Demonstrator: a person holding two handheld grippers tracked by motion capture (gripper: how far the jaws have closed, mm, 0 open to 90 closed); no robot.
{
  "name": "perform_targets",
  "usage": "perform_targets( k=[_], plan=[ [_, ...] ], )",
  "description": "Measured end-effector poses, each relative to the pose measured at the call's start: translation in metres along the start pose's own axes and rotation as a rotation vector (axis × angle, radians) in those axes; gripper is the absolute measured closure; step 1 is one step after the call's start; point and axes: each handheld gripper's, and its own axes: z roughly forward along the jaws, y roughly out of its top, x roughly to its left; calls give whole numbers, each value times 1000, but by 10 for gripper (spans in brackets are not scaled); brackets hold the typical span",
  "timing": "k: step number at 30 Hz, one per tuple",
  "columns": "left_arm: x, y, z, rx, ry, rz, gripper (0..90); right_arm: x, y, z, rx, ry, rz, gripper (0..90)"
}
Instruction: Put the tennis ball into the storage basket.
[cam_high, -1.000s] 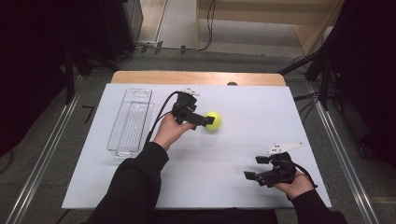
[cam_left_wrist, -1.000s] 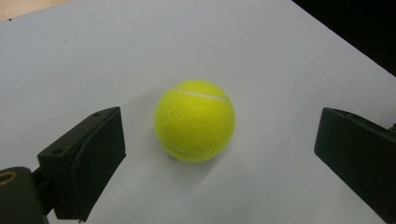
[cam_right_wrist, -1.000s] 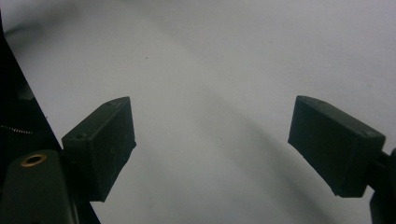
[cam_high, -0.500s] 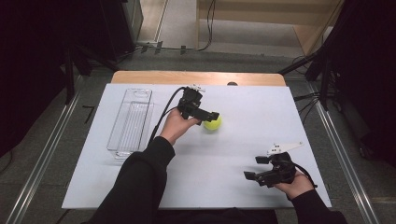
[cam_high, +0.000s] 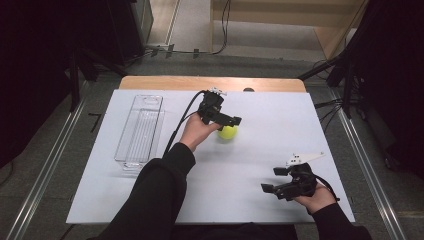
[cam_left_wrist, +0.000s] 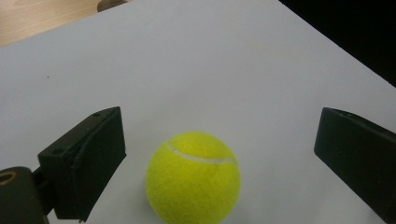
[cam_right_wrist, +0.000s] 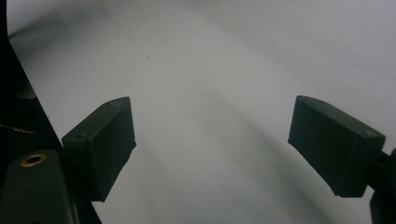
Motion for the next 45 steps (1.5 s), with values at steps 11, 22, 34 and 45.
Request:
perform_targets(
  k=[11, 22, 34, 45],
  plan=[
    [1, -3, 5, 13, -3, 19, 39, 0, 0, 0, 2, 1, -1, 127],
    [0, -5, 12, 20, 6, 12, 39, 0, 0, 0, 2, 1, -2, 127],
    [0, -9, 18, 35, 11, 15, 39, 0, 0, 0, 1, 1, -3, 127],
    [3, -17, 26, 41, 17, 5, 39, 0, 0, 0, 2, 3, -3, 126]
  ],
)
